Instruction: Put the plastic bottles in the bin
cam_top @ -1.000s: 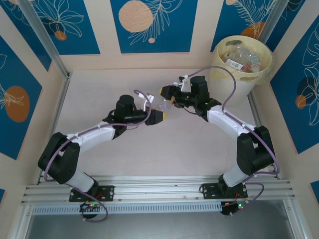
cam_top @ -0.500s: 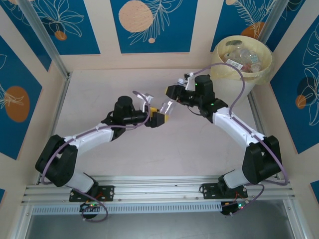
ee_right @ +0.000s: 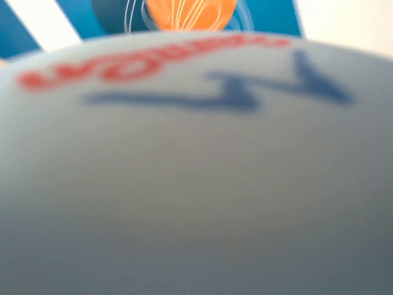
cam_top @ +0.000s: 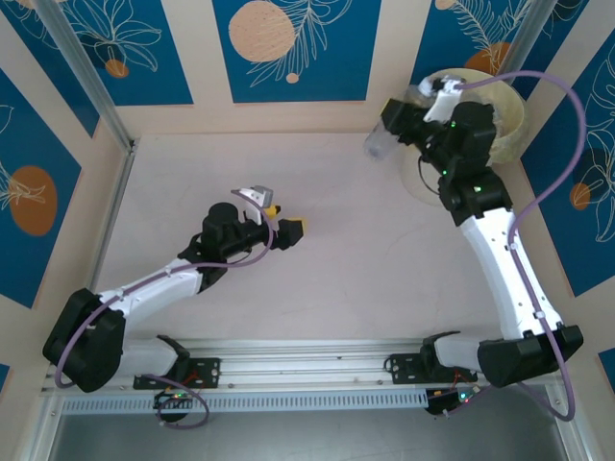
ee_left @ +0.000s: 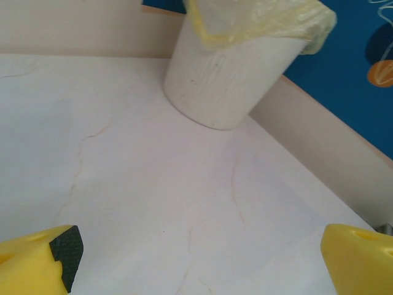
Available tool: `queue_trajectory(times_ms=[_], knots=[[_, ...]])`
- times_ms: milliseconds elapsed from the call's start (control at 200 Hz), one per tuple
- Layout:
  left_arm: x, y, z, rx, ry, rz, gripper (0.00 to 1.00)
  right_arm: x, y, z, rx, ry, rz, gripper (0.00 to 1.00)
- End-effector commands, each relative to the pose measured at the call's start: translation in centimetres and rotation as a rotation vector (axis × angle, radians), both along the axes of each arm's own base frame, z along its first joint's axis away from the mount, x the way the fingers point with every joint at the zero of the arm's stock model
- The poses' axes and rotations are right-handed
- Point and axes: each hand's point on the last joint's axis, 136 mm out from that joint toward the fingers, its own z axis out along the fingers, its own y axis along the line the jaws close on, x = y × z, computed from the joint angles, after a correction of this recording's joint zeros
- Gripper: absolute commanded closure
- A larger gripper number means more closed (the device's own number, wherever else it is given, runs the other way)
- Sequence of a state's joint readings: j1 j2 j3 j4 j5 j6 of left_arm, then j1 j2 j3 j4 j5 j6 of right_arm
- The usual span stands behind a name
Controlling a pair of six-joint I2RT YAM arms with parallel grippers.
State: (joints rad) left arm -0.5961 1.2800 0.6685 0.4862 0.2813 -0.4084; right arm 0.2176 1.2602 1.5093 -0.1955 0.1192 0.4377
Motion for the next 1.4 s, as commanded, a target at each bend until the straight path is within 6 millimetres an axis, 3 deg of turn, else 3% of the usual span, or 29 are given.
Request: queue_trajectory(times_ms=[0,90,130,335,505,690,890,1025,1140,1200,1240,1395], knots=[[0.6,0.8,0.2,0.024,-0.044,0.063,0.00,1.7,-5.5,1.6,-0.122,-0.053,-0.257,0.60],[0.9,0.8,-0.2,0.031,-0.035,0.076,0.00,4.3,-9.9,2.0,-0.108,-0.048,-0.396,0.58],[1.0,0.8,-0.3,0.033,-0.031,0.081,0.00,6.0,-11.4,1.4,-0.101,-0.024,-0.430,0.58],[1.3,1.2,-0.6,0.042,-0.014,0.107,0.00,13.6,-14.0,1.5,-0.193,0.000,-0.518,0.57],[1.4,1.8,-0.9,0.057,-0.009,0.136,0.00,17.9,-16.3,-2.2,-0.333,0.175,-0.596,0.56],[1.5,2.1,-0.9,0.068,-0.006,0.151,0.00,18.3,-17.3,-5.5,-0.401,0.309,-0.585,0.57],[1.7,2.0,-1.2,0.065,0.004,0.153,0.00,16.3,-18.2,-6.3,-0.466,0.384,-0.610,0.56],[1.9,1.7,-1.6,0.062,0.018,0.148,0.00,16.4,-17.8,-7.8,-0.493,0.419,-0.572,0.55],[1.9,1.5,-1.8,0.052,0.031,0.139,0.00,17.5,-17.5,-9.8,-0.484,0.455,-0.536,0.43],[1.9,1.4,-1.8,0.050,0.036,0.138,0.00,18.0,-17.0,-10.0,-0.461,0.452,-0.499,0.21],[1.9,1.4,-1.8,0.051,0.037,0.139,0.00,18.2,-16.5,-10.0,-0.445,0.444,-0.475,0.12],[1.9,1.6,-2.1,0.060,0.039,0.148,0.00,17.3,-15.5,-7.2,-0.345,0.384,-0.424,0.08]])
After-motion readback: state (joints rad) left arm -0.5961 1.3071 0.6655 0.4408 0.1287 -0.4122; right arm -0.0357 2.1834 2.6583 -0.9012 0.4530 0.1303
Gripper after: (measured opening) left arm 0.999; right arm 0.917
